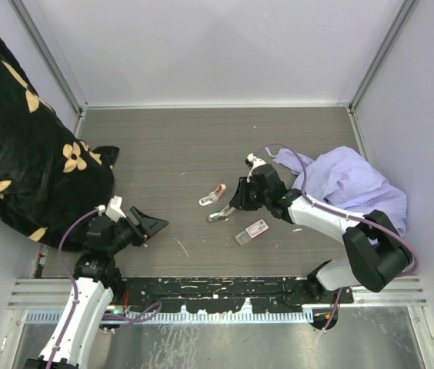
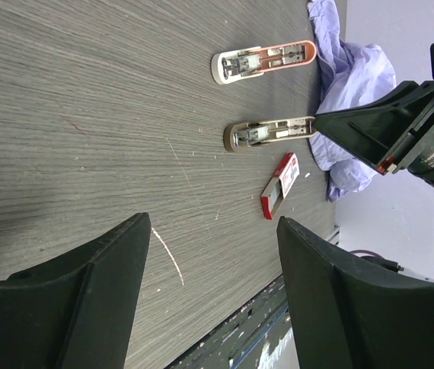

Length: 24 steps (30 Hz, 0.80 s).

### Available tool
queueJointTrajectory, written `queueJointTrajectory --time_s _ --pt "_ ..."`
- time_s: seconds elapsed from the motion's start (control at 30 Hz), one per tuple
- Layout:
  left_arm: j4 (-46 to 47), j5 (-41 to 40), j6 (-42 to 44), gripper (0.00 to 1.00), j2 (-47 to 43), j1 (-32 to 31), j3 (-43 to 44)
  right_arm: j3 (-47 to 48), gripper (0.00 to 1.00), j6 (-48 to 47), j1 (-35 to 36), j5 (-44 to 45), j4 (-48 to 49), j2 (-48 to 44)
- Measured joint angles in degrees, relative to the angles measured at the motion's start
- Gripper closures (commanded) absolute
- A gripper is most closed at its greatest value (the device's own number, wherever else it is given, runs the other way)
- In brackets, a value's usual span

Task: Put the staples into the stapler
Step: Place the stapler at the center of the board.

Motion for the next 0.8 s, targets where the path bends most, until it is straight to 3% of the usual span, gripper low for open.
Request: queueJointTrajectory --time_s 0.2,0.4,0.8 --pt "0.00 0.00 0.09 0.31 0.79 0.00 0.00 0.15 0.99 -0.92 -1.95 -2.64 2.62 2.49" --pt "0.02 0.00 0.28 0.31 1.05 0.00 0.02 0.76 0.91 -1.51 -2.64 -3.56 3.85 3.80" --pt "0.07 0.00 0.87 0.30 1.77 0.00 0.13 0.76 0.55 -2.40 -2.64 -4.13 3.50 3.72"
